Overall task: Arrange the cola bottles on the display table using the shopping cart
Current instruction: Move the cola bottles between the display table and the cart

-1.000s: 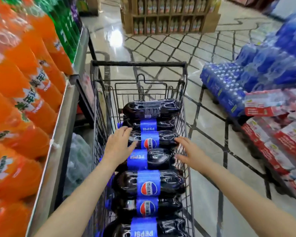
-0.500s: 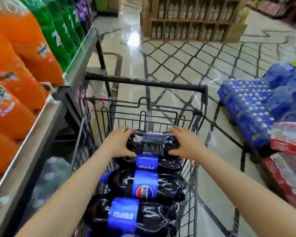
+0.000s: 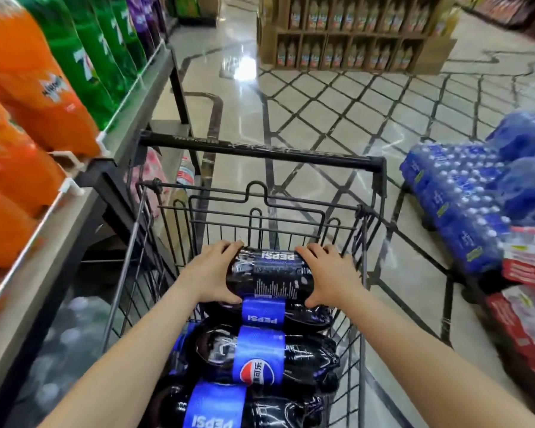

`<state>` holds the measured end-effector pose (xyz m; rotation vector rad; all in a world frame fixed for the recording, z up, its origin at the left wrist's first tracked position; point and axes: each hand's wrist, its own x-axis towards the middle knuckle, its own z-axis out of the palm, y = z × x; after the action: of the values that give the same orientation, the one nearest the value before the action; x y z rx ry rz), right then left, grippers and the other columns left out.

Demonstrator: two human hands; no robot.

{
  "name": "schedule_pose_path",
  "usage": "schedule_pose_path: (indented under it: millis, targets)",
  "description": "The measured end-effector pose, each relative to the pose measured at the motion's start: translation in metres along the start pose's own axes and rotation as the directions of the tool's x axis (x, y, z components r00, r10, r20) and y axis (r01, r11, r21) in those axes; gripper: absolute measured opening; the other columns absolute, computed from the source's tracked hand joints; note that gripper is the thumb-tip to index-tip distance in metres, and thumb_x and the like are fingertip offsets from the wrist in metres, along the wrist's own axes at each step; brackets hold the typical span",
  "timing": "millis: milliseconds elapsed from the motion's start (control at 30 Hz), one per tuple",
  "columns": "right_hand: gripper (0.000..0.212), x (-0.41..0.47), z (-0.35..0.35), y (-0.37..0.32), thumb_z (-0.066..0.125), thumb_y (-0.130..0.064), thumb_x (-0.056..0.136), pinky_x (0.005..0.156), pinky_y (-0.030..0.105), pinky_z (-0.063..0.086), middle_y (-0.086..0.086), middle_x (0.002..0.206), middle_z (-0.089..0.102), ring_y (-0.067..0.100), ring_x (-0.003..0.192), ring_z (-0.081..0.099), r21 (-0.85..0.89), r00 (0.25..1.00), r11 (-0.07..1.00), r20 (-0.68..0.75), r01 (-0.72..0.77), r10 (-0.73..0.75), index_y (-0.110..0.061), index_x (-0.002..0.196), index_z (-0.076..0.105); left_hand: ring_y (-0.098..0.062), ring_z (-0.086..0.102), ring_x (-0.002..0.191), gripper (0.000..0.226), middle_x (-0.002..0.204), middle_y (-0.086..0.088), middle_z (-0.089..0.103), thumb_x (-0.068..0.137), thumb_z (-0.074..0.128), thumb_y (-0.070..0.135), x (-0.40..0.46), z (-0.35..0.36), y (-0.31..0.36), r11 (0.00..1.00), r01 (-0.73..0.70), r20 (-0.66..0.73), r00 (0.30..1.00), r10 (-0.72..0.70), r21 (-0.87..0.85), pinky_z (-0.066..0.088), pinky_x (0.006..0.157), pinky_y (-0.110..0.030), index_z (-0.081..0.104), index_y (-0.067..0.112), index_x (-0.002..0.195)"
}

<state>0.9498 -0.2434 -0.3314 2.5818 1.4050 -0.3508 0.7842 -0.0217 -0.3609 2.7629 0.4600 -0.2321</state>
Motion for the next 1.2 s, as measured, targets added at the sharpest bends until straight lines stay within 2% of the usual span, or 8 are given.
schedule_pose_path:
  millis: [133,233,333,467,567,800,1000,1200]
  targets:
    - [0.113,-0.023,-0.005,-0.012,0.077,-0.054,0.064,0.106,0.058,0.032,0.001,0.153,0.022,0.032,0.139,0.022,0.026,0.998,1.000,-0.053,-0.017,0.018,-0.033,0.150,0.005,-0.022,0.031,0.138,0.121,0.150,-0.001,0.033,0.055,0.082,0.061,-0.024,-0.007,0.005,0.999,-0.041,-0.099,0.994,0.041,0.003,0.038,0.110,-0.038,0.021,0.025,0.153]
    - [0.112,-0.051,-0.014,-0.025,0.075,-0.057,0.064,0.107,0.057,0.030,-0.001,0.154,0.022,0.030,0.141,0.020,0.067,0.994,0.997,-0.095,-0.047,0.054,-0.036,0.149,0.005,-0.025,0.041,0.132,0.116,0.143,-0.004,0.044,0.053,0.078,0.068,-0.050,-0.026,0.009,0.994,-0.107,-0.199,0.974,0.108,0.019,0.042,0.105,-0.041,0.032,0.023,0.150]
    - [0.111,-0.088,-0.022,-0.034,0.073,-0.061,0.061,0.105,0.053,0.035,-0.004,0.151,0.026,0.026,0.137,0.025,0.106,0.983,0.991,-0.156,-0.081,0.097,-0.036,0.149,0.010,-0.028,0.050,0.124,0.111,0.136,-0.008,0.052,0.051,0.070,0.071,-0.075,-0.037,0.015,0.980,-0.198,-0.295,0.936,0.192,0.009,0.046,0.101,-0.047,0.041,0.019,0.144]
    - [0.111,-0.141,-0.018,-0.047,0.073,-0.061,0.055,0.098,0.051,0.041,-0.003,0.146,0.033,0.026,0.132,0.033,0.130,0.966,0.981,-0.196,-0.143,0.167,-0.034,0.147,0.018,-0.024,0.043,0.131,0.114,0.142,-0.003,0.046,0.049,0.077,0.066,-0.108,-0.040,0.034,0.969,-0.246,-0.280,0.930,0.236,0.000,0.039,0.108,-0.047,0.037,0.023,0.146]
    - [0.112,-0.181,-0.017,-0.057,0.072,-0.066,0.053,0.101,0.052,0.039,-0.002,0.148,0.031,0.027,0.134,0.031,0.135,0.968,0.972,-0.139,-0.193,0.211,-0.036,0.146,0.017,-0.023,0.038,0.134,0.117,0.146,-0.002,0.040,0.050,0.074,0.070,-0.139,-0.036,0.052,0.969,-0.247,-0.212,0.947,0.241,0.000,0.035,0.112,-0.046,0.030,0.026,0.149]
    - [0.108,-0.282,0.004,-0.085,0.068,-0.064,0.059,0.099,0.044,0.040,-0.005,0.146,0.030,0.023,0.132,0.031,0.149,0.971,0.969,-0.105,-0.196,0.213,-0.035,0.148,0.014,-0.031,0.051,0.122,0.114,0.136,-0.006,0.051,0.040,0.064,0.071,-0.213,-0.008,0.089,0.957,-0.289,-0.186,0.940,0.287,0.016,0.047,0.097,-0.047,0.038,0.024,0.141]
    - [0.110,-0.360,0.029,-0.098,0.064,-0.070,0.053,0.093,0.043,0.045,-0.006,0.140,0.037,0.024,0.127,0.038,0.129,0.975,0.979,-0.131,-0.161,0.178,-0.036,0.147,0.018,-0.028,0.047,0.127,0.116,0.140,-0.003,0.048,0.043,0.073,0.067,-0.297,0.018,0.123,0.961,-0.274,-0.207,0.939,0.275,0.036,0.044,0.101,-0.045,0.037,0.025,0.145]
    - [0.111,-0.452,0.053,-0.126,0.068,-0.063,0.054,0.091,0.038,0.045,-0.006,0.142,0.035,0.023,0.126,0.035,0.161,0.982,0.978,-0.113,-0.131,0.150,-0.035,0.147,0.015,-0.026,0.048,0.126,0.119,0.141,-0.001,0.048,0.046,0.075,0.069,-0.392,0.035,0.160,0.961,-0.250,-0.162,0.950,0.268,0.121,0.045,0.100,-0.042,0.032,0.026,0.149]
